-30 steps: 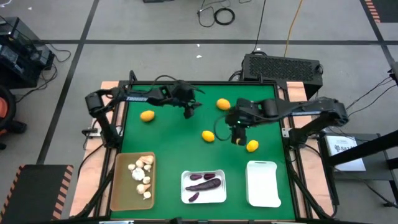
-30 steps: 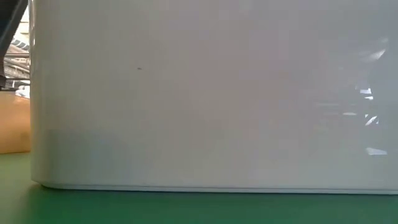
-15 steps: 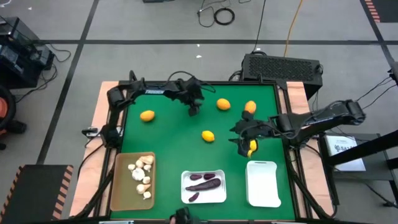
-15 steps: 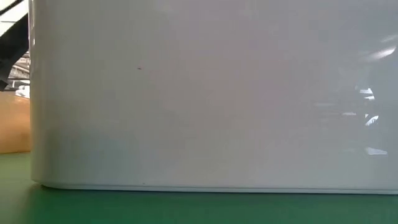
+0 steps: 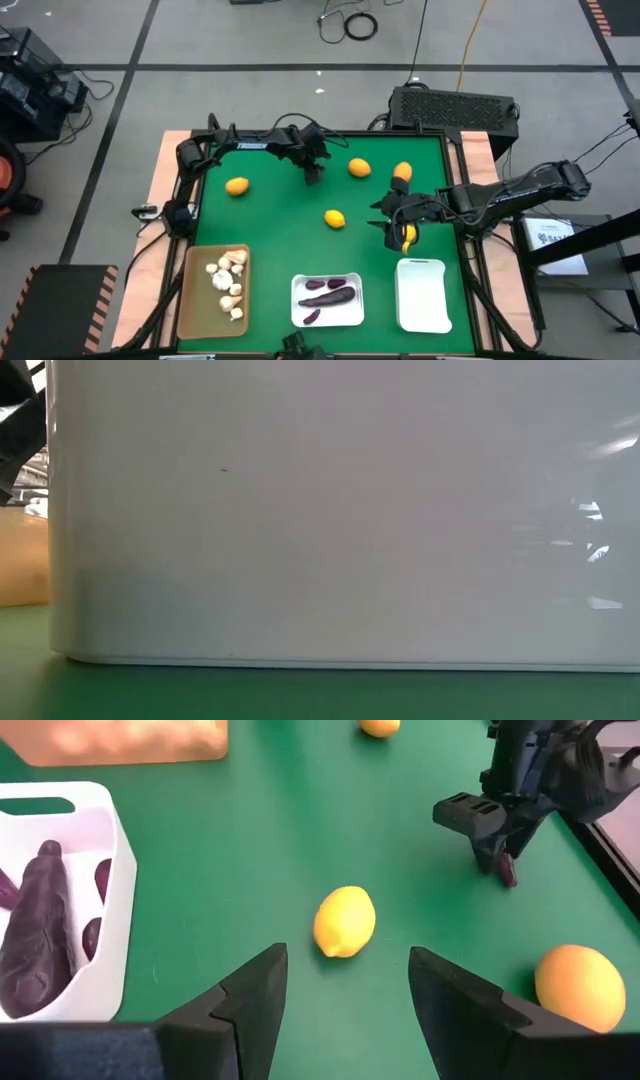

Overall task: Sort produce into baskets
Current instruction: Put the eggplant into the left white bin

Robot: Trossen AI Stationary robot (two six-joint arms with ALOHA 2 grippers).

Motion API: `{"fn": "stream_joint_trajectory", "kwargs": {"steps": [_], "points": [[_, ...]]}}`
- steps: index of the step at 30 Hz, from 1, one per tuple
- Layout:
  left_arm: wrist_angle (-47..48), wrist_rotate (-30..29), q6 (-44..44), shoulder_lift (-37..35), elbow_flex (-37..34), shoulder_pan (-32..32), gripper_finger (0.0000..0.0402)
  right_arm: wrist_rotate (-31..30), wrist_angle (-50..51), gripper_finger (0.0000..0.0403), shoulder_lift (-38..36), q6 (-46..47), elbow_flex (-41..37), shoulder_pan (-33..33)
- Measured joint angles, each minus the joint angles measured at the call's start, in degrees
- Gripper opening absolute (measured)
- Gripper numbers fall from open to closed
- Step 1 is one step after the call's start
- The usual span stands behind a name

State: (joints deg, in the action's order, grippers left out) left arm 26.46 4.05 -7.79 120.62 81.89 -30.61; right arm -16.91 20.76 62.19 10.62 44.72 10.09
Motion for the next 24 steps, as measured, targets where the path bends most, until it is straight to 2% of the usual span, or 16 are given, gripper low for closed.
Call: {"fn": "stream_joint_trajectory", "kwargs": {"steps": [6, 10, 14, 18, 21, 24], "points": [[0.55, 0.01, 0.07, -0.59, -0.01, 0.95, 0.0134, 0.0, -0.73, 0.02, 0.0, -1.14, -0.01, 0.0], [6.63, 0.86, 1.41, -1.29, 1.97, 2.4, 0.0096, 0.02, -1.15, 0.02, 0.0, -2.06, 0.01, 0.0], [13.92, 6.91, 1.41, -3.59, 4.01, 4.31, 0.0078, 0.02, -1.3, 0.02, 0.02, -1.83, 0.01, 0.0], [19.14, 16.83, 1.47, -6.98, 3.93, 7.8, 0.0075, 0.06, -1.27, 0.02, 0.05, 0.0, 0.01, 0.0], [21.86, 24.06, 1.57, -9.83, 3.93, 12.3, 0.0075, 0.29, -1.07, 0.02, 0.07, 2.09, 0.05, 0.04], [22.21, 25.91, 3.24, -12.23, 3.93, 19.05, 0.0074, 0.44, -0.67, 0.02, 0.07, 4.59, 0.05, 0.41]]}}
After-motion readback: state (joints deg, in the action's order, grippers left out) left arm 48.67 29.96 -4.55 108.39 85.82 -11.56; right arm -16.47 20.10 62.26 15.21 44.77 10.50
